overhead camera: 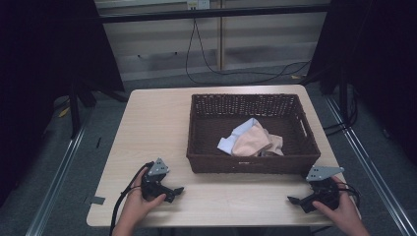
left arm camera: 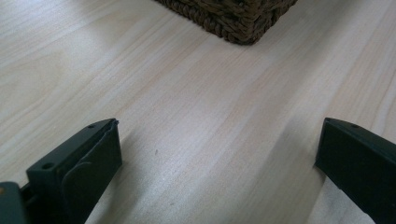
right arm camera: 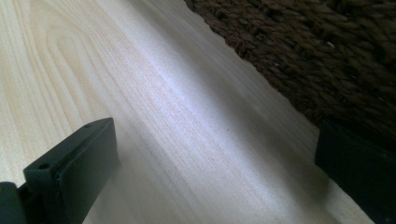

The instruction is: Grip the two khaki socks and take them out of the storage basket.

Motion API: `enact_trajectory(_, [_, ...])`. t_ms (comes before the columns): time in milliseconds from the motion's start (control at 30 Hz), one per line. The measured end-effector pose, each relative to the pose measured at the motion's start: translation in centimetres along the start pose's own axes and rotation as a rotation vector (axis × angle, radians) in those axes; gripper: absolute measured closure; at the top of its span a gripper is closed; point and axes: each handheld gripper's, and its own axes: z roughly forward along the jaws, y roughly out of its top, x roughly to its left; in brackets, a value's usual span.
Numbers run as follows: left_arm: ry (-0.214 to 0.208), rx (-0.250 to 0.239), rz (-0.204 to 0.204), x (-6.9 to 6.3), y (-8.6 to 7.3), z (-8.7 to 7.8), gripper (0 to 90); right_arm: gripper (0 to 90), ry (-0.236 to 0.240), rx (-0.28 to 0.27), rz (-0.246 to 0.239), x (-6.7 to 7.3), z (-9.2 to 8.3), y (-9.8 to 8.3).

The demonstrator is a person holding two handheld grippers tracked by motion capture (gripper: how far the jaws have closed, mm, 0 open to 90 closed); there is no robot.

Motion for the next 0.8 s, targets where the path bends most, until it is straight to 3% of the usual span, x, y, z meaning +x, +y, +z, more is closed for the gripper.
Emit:
enact_trajectory(400, [0.001, -0.003, -0.003, 0.0, 0.0, 0.0, 0.0, 0.0, -0.001, 0.006, -0.001, 0.0, 0.0, 0.1])
enact_trajectory(667, [0.001, 0.0, 0.002, 0.0, 0.0, 0.0, 0.0, 6.0, 0.038, 0.074, 0.005, 0.9, -1.0, 2.4])
enact_trajectory(800, [0.001, 0.0, 0.002, 0.0, 0.0, 0.0, 0.0, 6.0, 0.075, 0.143, 0.005, 1.1, -1.2, 3.3])
